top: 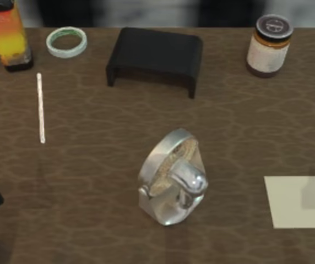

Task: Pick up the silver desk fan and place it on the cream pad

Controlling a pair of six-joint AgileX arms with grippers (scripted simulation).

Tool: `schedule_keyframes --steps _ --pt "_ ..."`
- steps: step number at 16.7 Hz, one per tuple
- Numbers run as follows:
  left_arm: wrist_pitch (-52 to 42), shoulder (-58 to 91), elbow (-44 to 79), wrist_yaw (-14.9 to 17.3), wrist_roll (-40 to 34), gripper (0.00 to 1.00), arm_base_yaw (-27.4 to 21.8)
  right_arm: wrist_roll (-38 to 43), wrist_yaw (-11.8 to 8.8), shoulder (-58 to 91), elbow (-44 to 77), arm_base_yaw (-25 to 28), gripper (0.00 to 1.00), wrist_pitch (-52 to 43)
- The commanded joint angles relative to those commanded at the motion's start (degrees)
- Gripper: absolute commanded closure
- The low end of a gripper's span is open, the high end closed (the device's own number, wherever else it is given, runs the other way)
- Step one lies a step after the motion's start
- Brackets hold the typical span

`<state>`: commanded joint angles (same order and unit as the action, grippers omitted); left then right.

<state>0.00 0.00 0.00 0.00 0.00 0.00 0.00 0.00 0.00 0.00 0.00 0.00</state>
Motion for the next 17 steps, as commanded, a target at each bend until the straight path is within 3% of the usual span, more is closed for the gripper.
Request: schedule_keyframes --steps 8,17 --pt "0.00 0.00 0.00 0.00 0.00 0.00 0.00 5.01 0.05 10.90 7.47 3.51 0.00 -7.92" --pt "0.00 0.00 0.00 0.00 0.00 0.00 0.00 27.98 0.53 48.89 42.94 16.23 0.00 -34.43"
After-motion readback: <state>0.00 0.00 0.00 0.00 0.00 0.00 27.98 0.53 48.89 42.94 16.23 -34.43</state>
